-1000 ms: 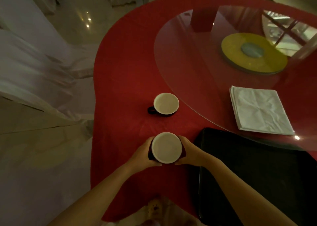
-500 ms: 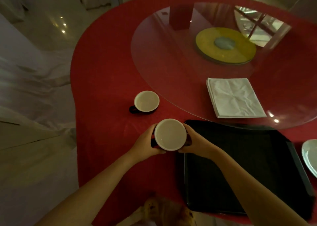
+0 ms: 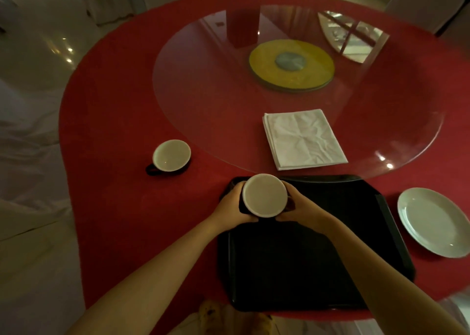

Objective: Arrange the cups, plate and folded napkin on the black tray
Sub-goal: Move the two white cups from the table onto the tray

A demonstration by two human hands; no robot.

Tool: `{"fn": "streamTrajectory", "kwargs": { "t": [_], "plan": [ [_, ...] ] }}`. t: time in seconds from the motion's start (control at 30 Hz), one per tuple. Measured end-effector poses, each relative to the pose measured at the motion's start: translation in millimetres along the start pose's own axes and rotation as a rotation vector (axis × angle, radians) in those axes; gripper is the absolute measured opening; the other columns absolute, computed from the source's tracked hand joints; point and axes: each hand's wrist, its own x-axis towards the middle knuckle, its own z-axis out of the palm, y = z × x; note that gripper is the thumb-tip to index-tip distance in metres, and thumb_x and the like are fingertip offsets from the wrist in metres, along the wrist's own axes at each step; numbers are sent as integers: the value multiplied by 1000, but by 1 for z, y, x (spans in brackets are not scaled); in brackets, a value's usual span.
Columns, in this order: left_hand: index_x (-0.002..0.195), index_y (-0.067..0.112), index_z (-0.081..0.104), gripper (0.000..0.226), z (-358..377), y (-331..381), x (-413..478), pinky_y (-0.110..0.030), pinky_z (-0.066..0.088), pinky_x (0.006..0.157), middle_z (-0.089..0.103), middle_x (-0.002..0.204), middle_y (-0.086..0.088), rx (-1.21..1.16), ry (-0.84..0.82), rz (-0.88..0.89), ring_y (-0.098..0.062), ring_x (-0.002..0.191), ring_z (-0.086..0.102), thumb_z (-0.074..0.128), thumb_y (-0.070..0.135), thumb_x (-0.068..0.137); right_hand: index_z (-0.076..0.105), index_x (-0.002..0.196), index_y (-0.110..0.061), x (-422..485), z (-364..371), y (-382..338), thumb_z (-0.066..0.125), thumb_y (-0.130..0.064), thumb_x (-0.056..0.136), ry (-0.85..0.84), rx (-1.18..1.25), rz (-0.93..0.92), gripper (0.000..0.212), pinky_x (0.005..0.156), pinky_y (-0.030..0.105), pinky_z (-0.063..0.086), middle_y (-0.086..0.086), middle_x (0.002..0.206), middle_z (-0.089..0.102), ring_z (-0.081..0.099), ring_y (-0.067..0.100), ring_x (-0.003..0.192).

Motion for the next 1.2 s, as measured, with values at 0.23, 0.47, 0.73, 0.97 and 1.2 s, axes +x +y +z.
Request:
{"fn": "streamTrajectory", "kwargs": {
  "t": [0.23,0.47,0.73,0.97,1.2],
  "plan": [
    [134,22,35,93,20,-6,12,-26,39,93,50,135,0,29,26,-46,-12,119,48,87,20,57,24,139,-33,9,-12,22,73,4,70,11,18,-14,92,97,29,38,-1,141,33,37,16,128],
    [135,20,36,92,30,-13,11,-23,35,91,50,136,-2,35,71,-61,-4,114,42,86,19,58,27,128,-43,12,-15,36,70,7,72,-20,53,-19,88,69,2,47,-21,120,41,47,-1,107],
    [141,16,29,100,26,-10,9,-28,35,103,41,144,-6,93,54,-38,-16,129,40,86,21,59,14,144,-27,12,-19,27,77,-6,68,28,-172,0,101,109,38,33,2,148,25,29,20,135],
    [145,23,21,97,-11,-6,-1,-34,23,112,27,153,-3,273,-81,-2,-19,141,23,76,44,69,8,145,-26,16,-31,-2,68,-10,77,11,-435,-31,92,110,45,34,7,152,15,27,27,136],
    [144,24,26,78,-88,-6,-15,-31,19,112,30,151,-1,392,92,60,-16,140,21,61,52,80,12,146,-22,47,-13,-53,63,-39,83,24,-683,-143,83,113,45,29,7,154,19,23,28,139]
  ]
}}
